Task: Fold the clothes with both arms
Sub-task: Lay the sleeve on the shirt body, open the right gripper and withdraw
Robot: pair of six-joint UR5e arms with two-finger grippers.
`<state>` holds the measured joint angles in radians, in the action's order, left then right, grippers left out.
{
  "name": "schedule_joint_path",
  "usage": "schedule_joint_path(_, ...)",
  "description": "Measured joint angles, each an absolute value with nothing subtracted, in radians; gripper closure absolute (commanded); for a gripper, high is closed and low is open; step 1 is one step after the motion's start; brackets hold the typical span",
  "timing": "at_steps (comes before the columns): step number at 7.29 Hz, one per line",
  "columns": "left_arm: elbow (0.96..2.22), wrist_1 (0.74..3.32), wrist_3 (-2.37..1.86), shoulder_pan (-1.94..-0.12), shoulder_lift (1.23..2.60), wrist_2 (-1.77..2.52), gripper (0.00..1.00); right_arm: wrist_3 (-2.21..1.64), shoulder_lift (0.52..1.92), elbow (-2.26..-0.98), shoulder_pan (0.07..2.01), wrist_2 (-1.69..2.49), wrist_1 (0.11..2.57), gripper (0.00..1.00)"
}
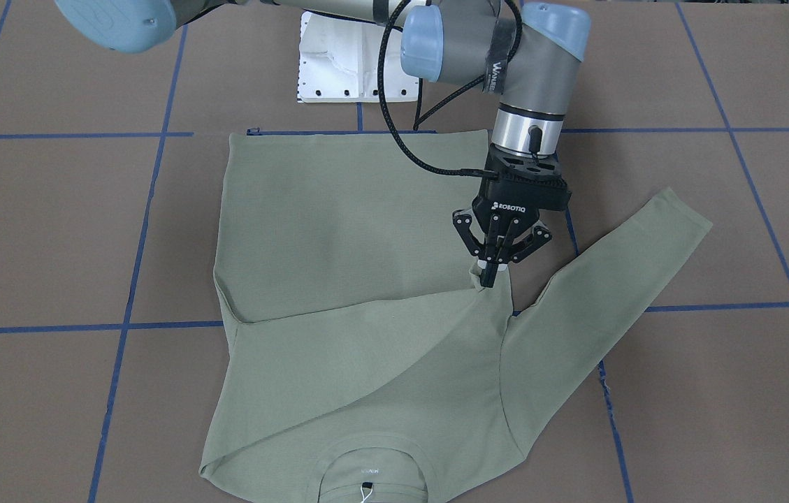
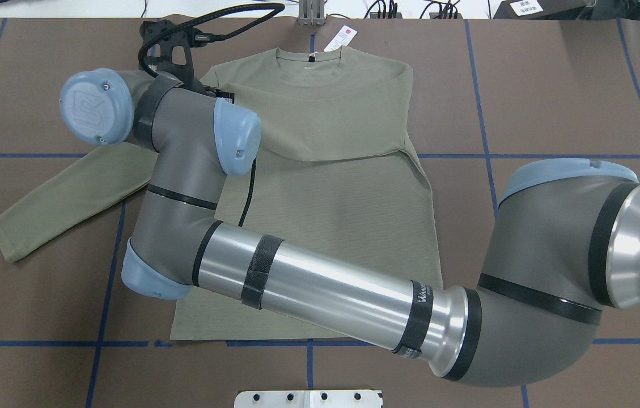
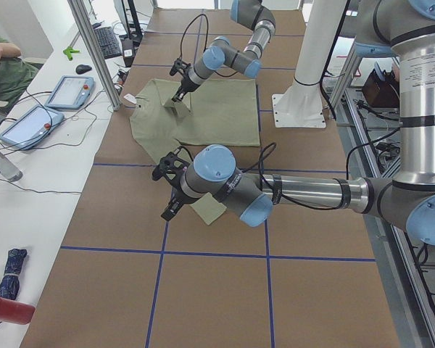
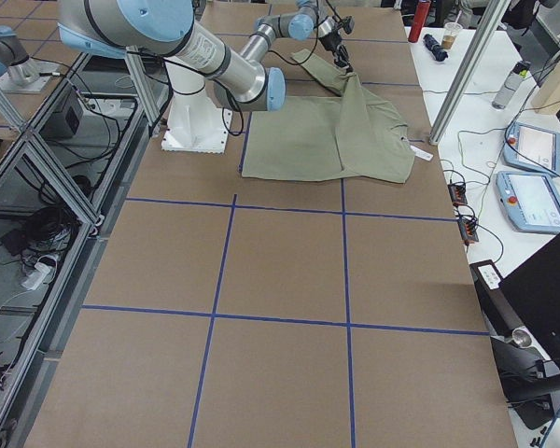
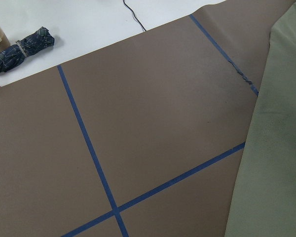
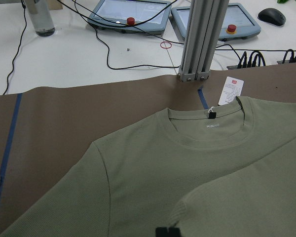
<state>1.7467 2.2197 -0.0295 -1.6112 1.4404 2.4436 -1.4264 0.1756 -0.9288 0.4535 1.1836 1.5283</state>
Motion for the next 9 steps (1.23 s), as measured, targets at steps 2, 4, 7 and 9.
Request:
schedule_joint_path(2,1.744,2.221,-0.029,-1.611,1.440,2.444,0.00,-1.430,0.173,-0.899,0.458,1.181,1.470,0.01)
schedule_joint_path(4,1.746,2.220,-0.032,-1.611,1.445,2.442,0.00,-1.445,0.161,-0.893,0.466,1.196,1.454,0.00)
schedule_joint_path(7,1.743,2.273,-0.087,-1.608,1.475,2.433,0.00,-1.439,0.164,-0.922,0.560,1.413,1.474,0.00)
schedule_joint_path(9,1.726,2.454,-0.113,-1.580,1.463,2.439,0.00,-1.277,0.293,-1.115,0.675,1.637,1.578,0.00)
